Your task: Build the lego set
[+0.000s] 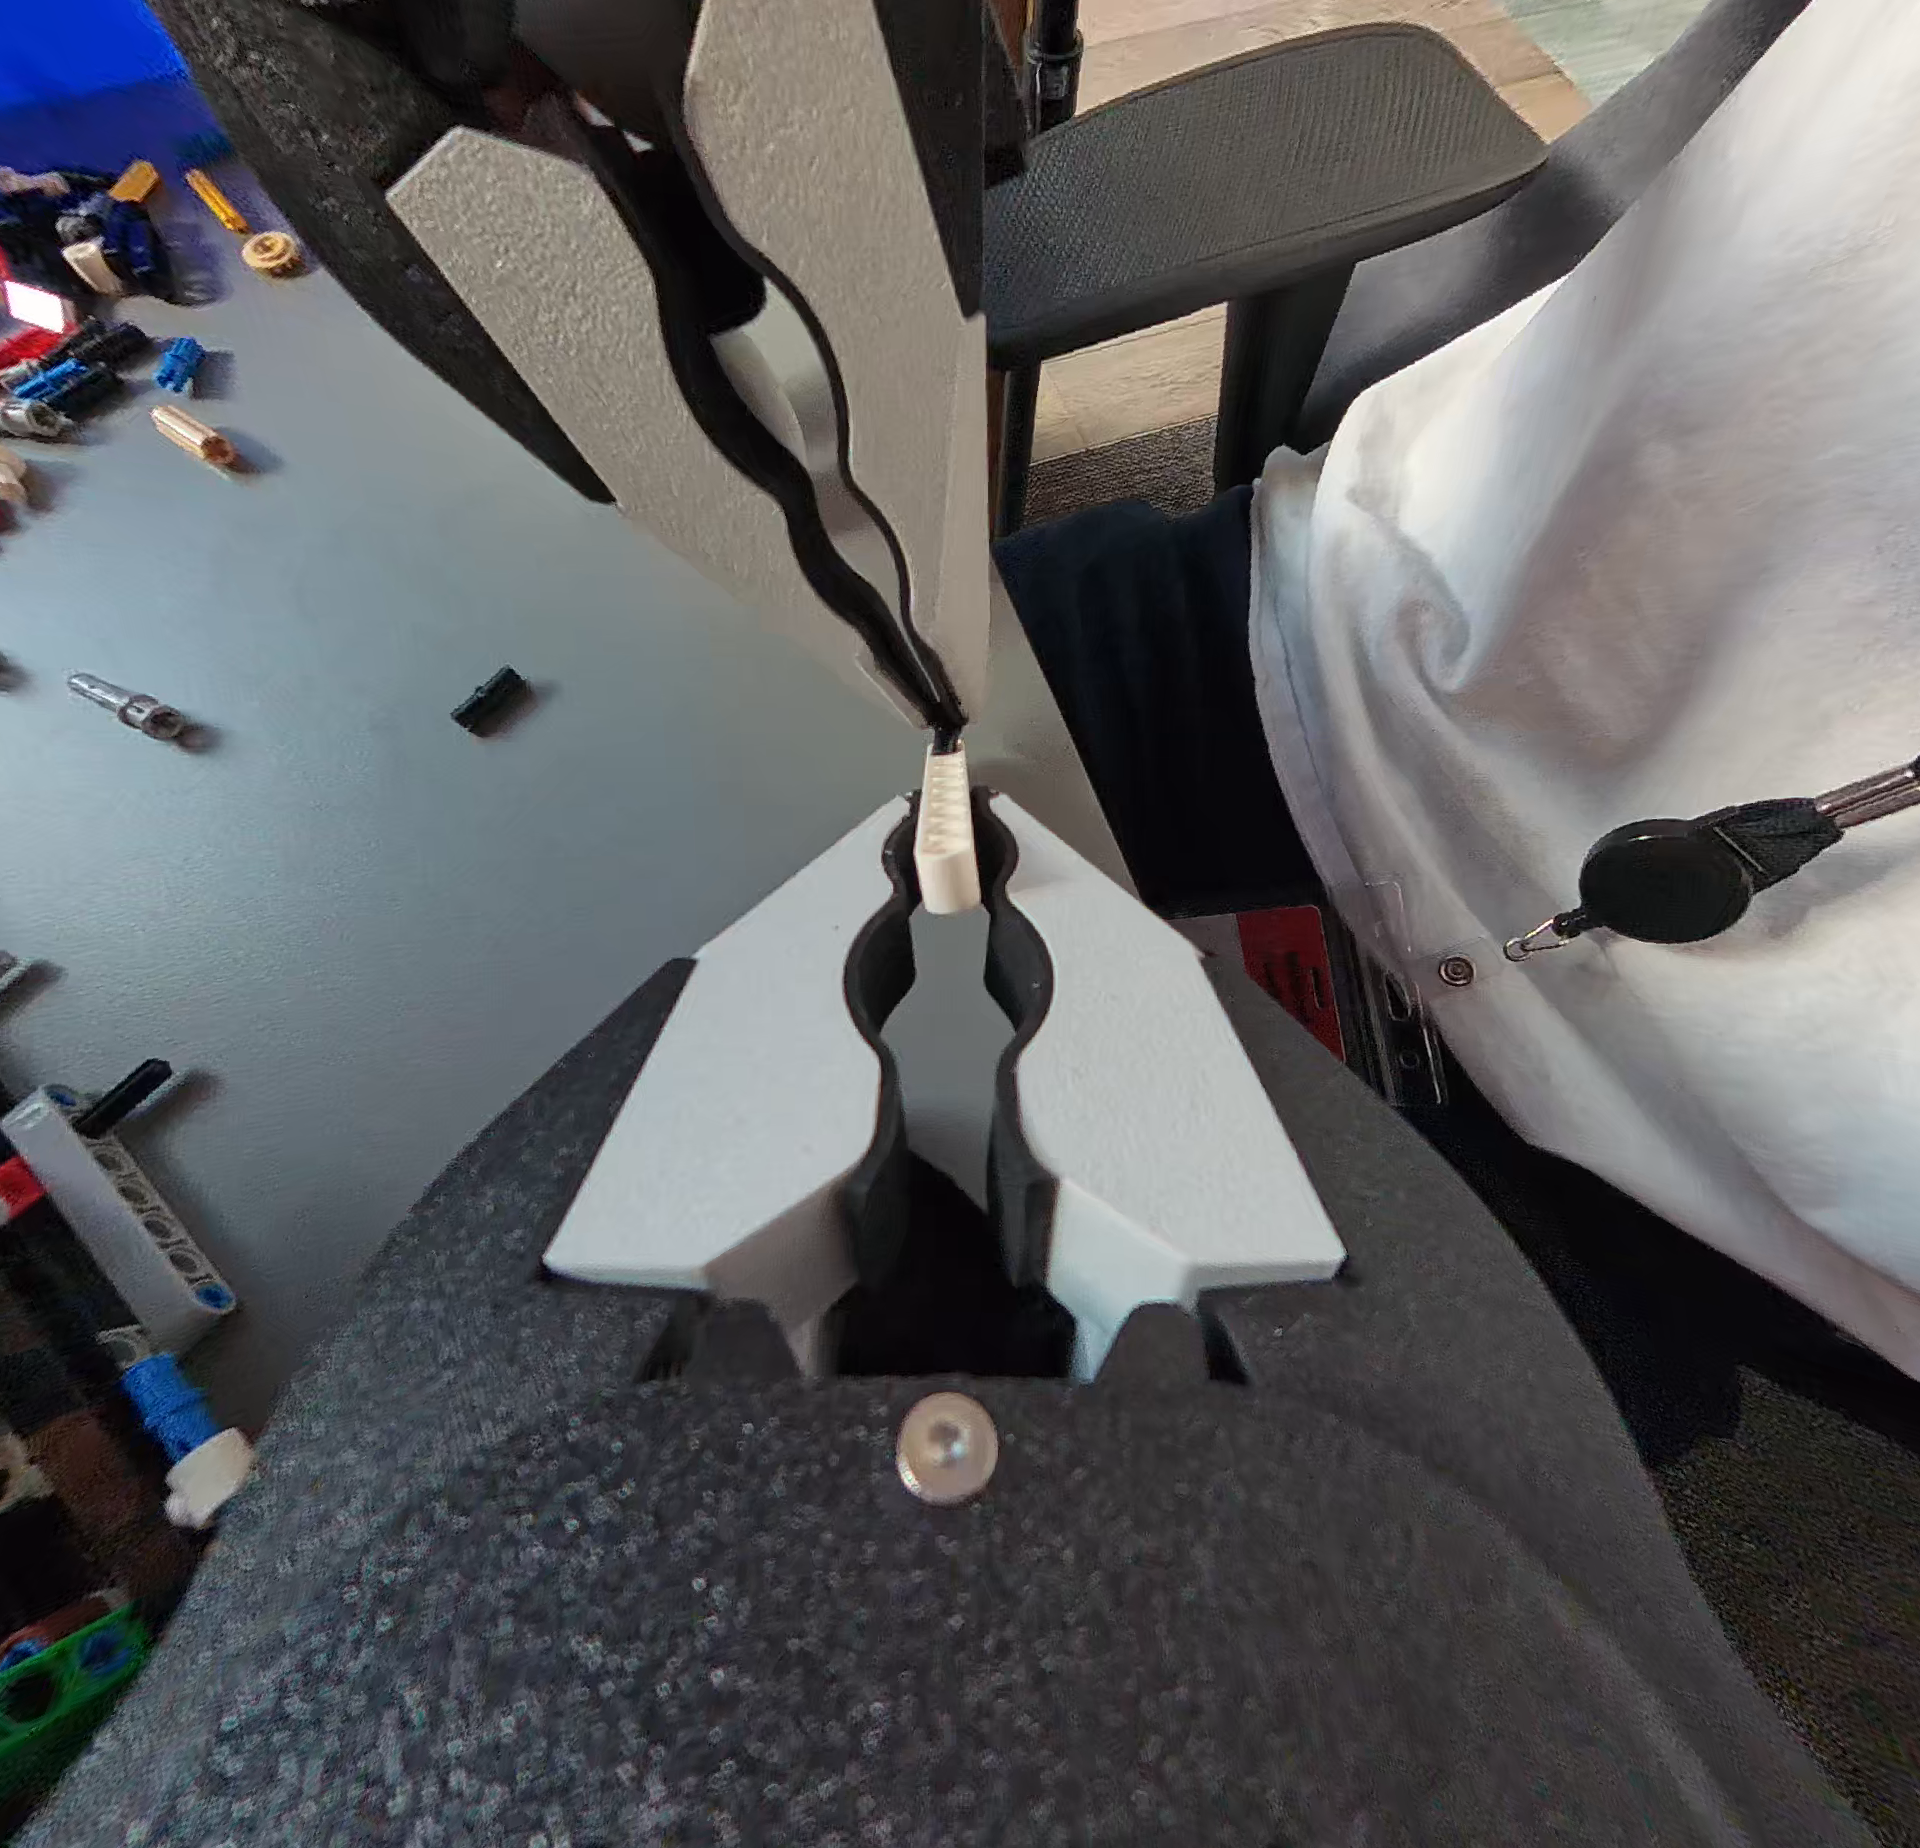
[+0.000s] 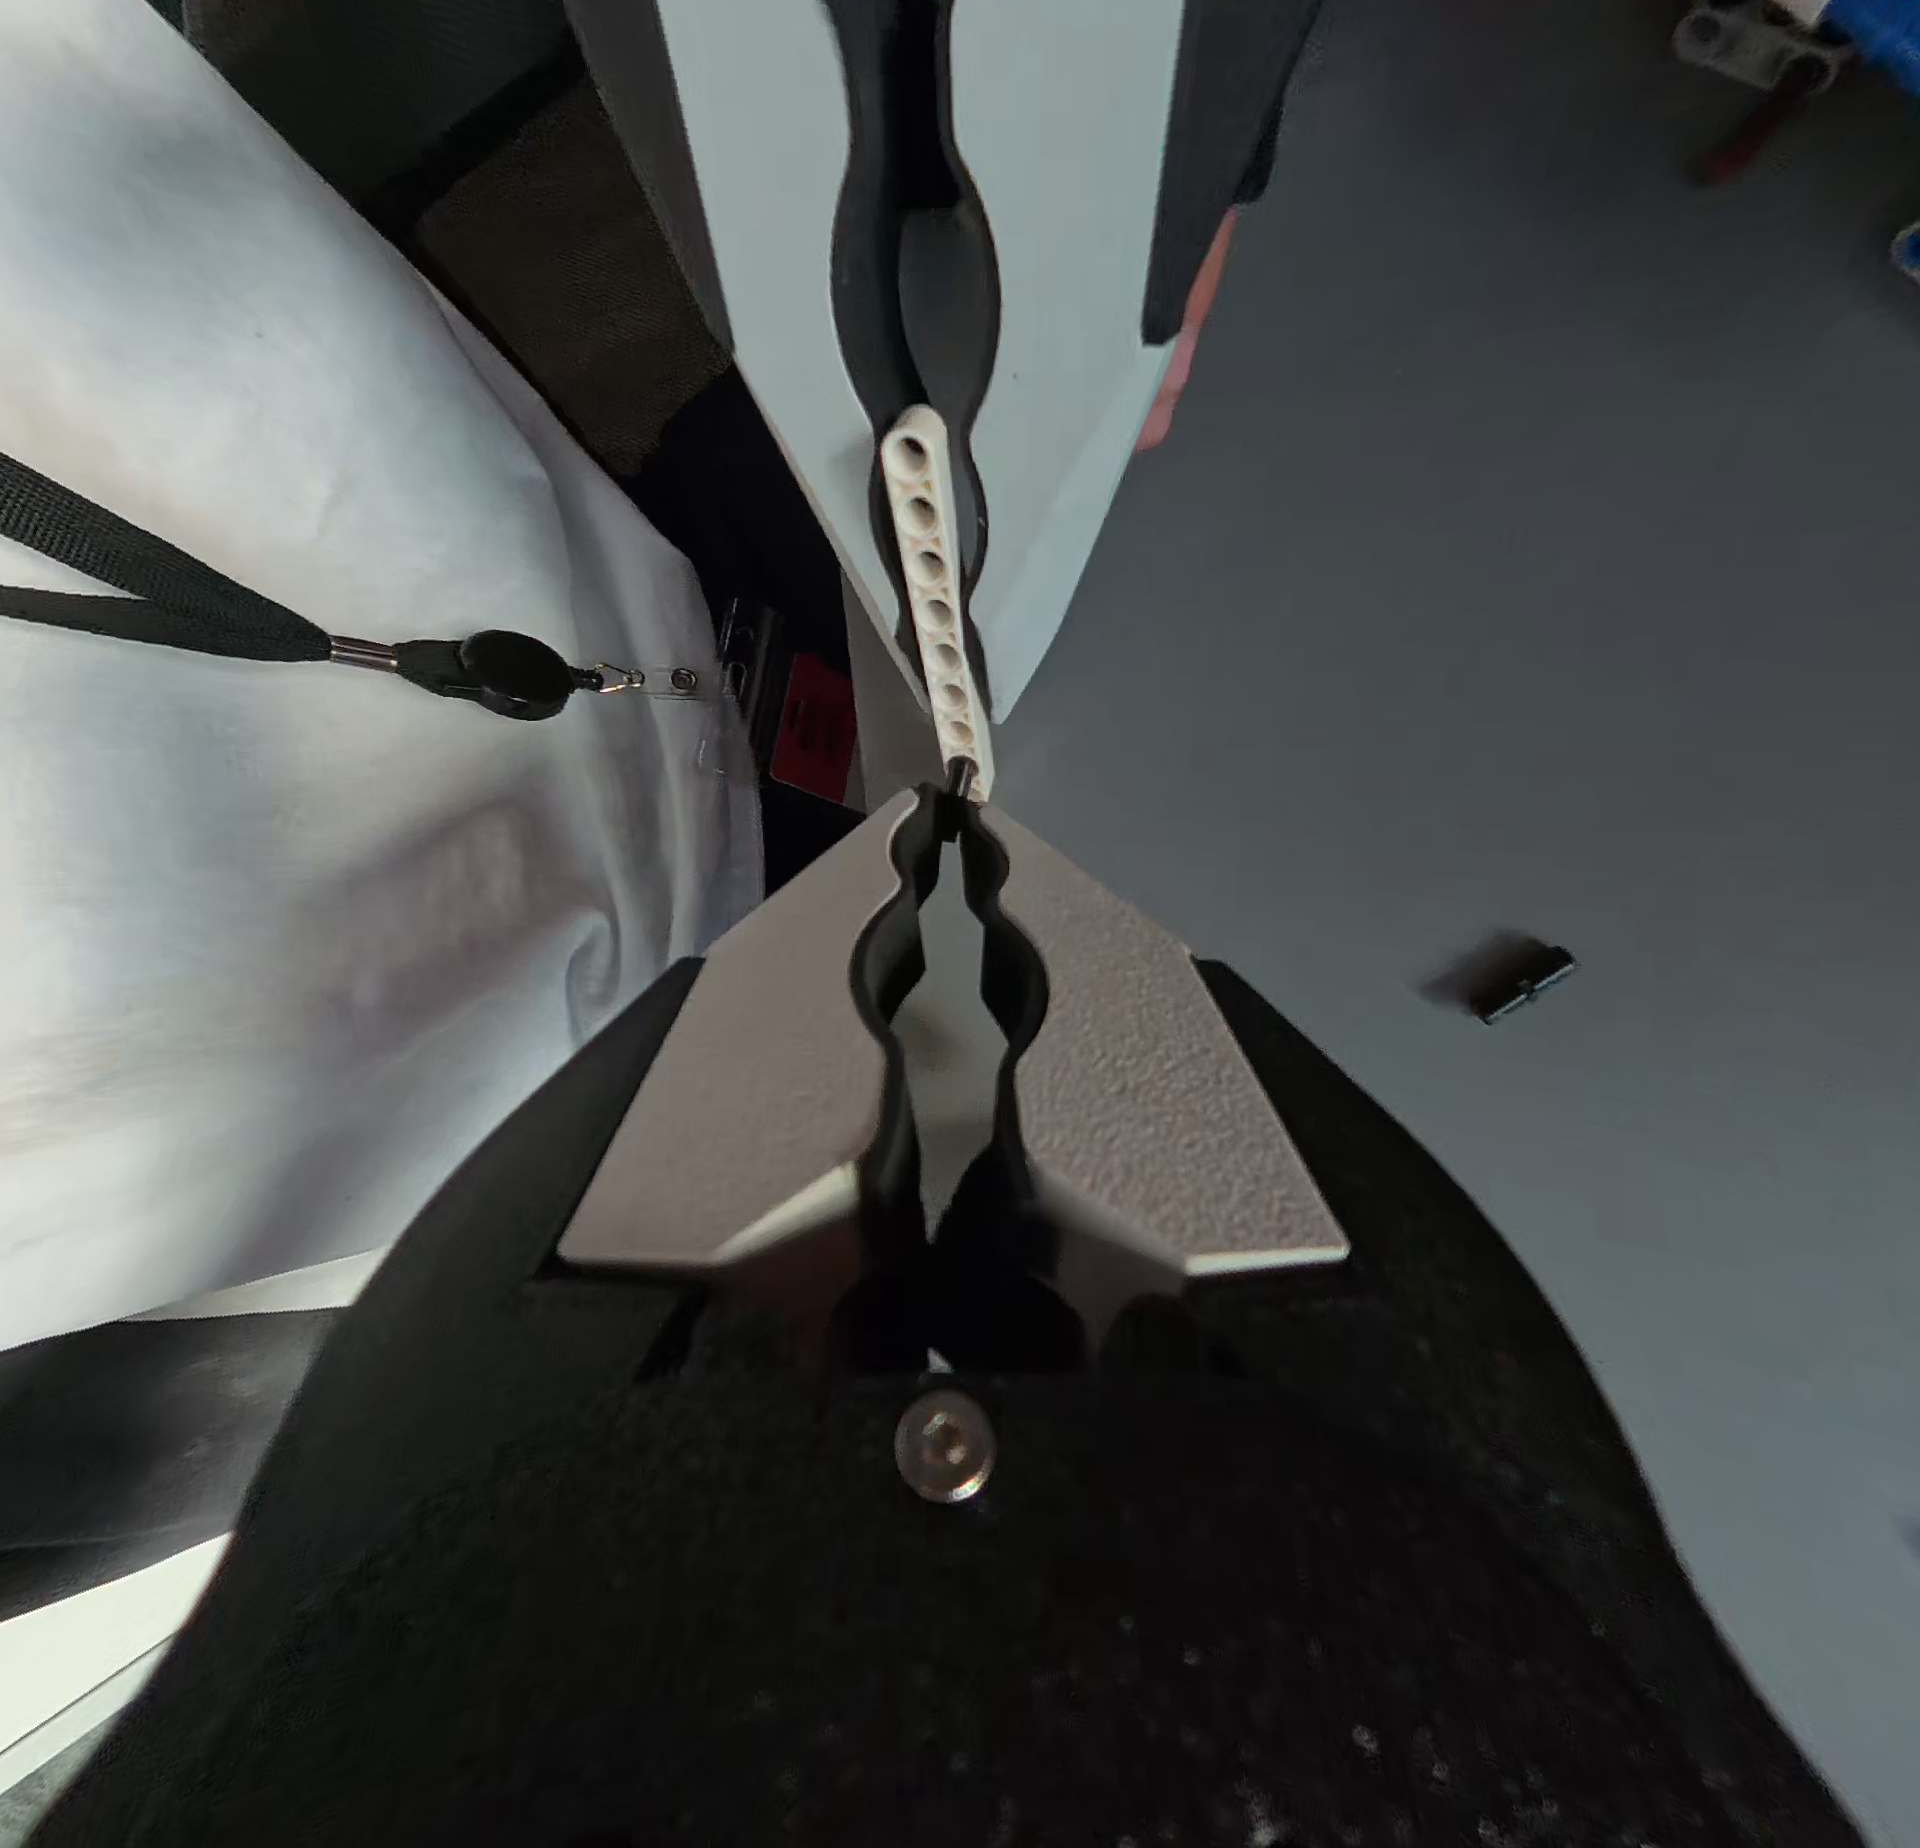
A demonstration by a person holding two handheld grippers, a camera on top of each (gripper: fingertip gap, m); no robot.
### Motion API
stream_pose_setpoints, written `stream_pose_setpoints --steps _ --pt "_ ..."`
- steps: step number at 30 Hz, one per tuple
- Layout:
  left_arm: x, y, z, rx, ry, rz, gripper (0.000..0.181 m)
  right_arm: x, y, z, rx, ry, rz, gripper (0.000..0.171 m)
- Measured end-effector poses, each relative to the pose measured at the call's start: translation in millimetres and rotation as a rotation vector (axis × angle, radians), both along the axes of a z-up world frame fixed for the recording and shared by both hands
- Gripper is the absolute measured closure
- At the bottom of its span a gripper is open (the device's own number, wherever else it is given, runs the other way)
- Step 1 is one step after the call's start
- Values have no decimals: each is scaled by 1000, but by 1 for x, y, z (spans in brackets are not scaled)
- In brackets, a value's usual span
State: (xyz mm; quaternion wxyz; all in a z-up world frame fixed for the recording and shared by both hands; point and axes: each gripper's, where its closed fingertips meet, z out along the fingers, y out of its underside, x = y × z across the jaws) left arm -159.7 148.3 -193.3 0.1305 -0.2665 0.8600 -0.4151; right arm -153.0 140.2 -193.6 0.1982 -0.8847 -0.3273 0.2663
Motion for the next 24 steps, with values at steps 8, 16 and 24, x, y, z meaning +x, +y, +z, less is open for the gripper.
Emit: stream_pose_setpoints --steps 8,16,24 --pt "5 3 0 50 -71 19 175 4 4 1 -65 80 -148 170" --pt "6 4 8 -58 -12 22 176 3 8 3 5 102 -168 170" --pt "7 3 3 -17 -27 25 175 1 17 2 161 55 -192 171"
